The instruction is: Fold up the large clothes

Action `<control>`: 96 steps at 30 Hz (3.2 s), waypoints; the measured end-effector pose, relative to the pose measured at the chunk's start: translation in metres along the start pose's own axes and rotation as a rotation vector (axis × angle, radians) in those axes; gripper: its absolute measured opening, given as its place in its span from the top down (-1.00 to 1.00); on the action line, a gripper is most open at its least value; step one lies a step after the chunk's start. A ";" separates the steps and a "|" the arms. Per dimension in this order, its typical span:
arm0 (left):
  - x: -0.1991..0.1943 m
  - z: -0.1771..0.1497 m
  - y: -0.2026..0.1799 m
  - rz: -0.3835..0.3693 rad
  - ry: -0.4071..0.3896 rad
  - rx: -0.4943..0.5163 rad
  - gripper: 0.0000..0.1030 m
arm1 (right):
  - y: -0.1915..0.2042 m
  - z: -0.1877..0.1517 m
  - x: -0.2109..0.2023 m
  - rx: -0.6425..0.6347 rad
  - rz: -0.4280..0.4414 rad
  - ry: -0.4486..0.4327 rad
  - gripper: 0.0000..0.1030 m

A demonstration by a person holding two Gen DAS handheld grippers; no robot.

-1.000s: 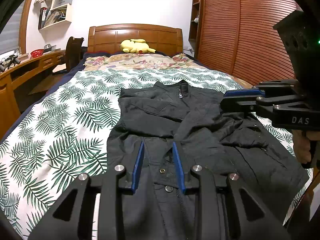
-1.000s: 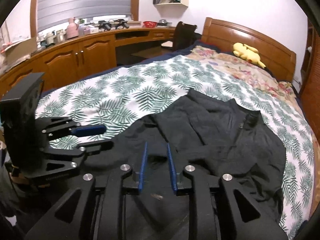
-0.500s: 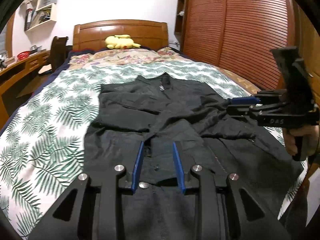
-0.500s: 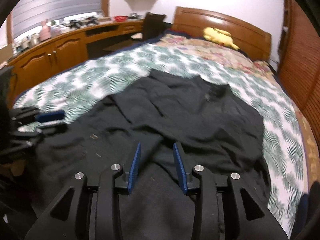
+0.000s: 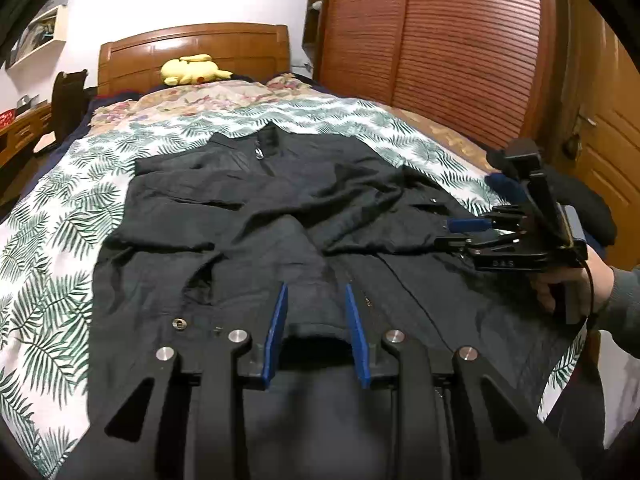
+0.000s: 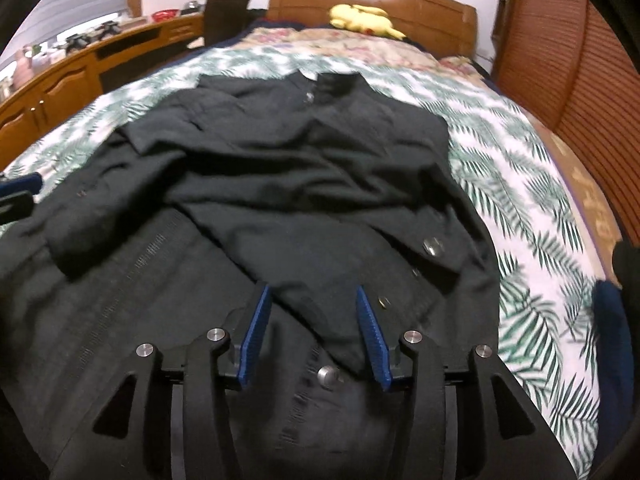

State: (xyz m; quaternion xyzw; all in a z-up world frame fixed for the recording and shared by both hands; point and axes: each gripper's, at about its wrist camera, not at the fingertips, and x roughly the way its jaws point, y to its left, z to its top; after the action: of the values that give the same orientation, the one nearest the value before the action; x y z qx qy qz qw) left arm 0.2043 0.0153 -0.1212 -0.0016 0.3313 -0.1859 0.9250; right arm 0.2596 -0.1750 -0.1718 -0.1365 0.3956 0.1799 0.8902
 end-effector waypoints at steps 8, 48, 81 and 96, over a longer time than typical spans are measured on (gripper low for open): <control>0.029 -0.010 -0.013 0.062 0.108 0.044 0.44 | -0.006 -0.013 0.016 0.032 0.019 -0.004 -0.04; -0.093 -0.039 0.055 0.239 0.009 -0.126 0.16 | -0.100 0.033 -0.004 0.138 0.030 -0.075 -0.07; -0.092 -0.077 0.065 0.332 0.052 -0.184 0.00 | -0.099 -0.035 -0.066 0.083 -0.015 -0.074 -0.14; -0.108 -0.098 0.050 0.382 0.059 -0.167 0.00 | -0.066 -0.124 -0.117 0.101 0.005 -0.019 -0.18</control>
State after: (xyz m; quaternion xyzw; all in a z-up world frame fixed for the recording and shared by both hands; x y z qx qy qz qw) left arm 0.0848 0.1113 -0.1375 -0.0101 0.3666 0.0209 0.9301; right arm 0.1335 -0.3068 -0.1580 -0.0888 0.3962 0.1633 0.8991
